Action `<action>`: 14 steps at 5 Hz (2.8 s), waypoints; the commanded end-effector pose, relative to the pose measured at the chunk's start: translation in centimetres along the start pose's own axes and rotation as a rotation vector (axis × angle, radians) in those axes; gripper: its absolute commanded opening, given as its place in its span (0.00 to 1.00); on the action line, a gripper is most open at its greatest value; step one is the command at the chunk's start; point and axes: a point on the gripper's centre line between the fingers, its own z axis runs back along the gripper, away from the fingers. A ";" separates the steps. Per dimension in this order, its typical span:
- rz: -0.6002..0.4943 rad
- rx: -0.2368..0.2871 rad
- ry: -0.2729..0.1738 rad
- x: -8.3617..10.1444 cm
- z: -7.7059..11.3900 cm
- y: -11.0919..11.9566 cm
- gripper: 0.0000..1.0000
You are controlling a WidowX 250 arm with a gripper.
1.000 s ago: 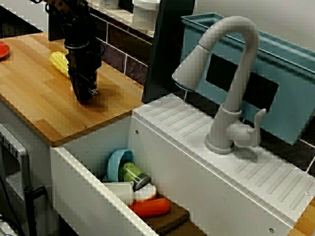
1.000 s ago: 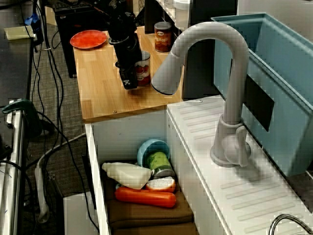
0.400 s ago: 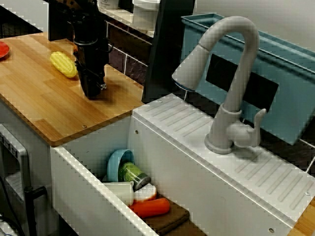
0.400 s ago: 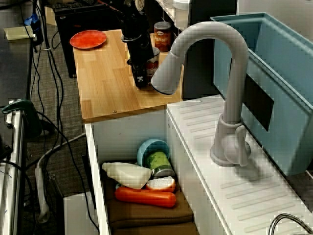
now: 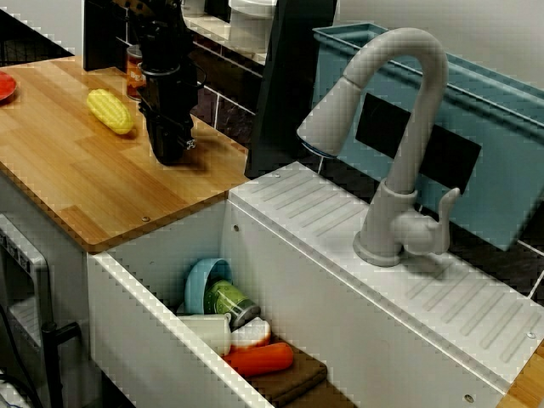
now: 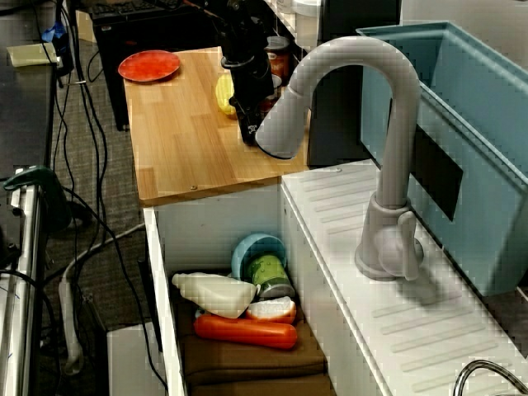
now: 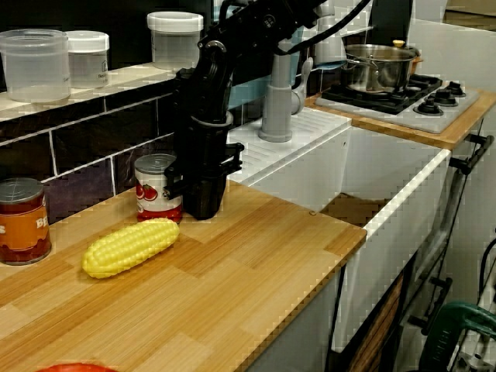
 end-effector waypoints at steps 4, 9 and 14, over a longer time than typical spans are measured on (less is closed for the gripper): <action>-0.012 -0.062 -0.076 -2.7 4.3 1.3 0.00; 0.251 -0.171 -0.159 -5.2 8.7 6.4 1.00; 0.719 -0.125 -0.205 -4.4 8.3 6.5 1.00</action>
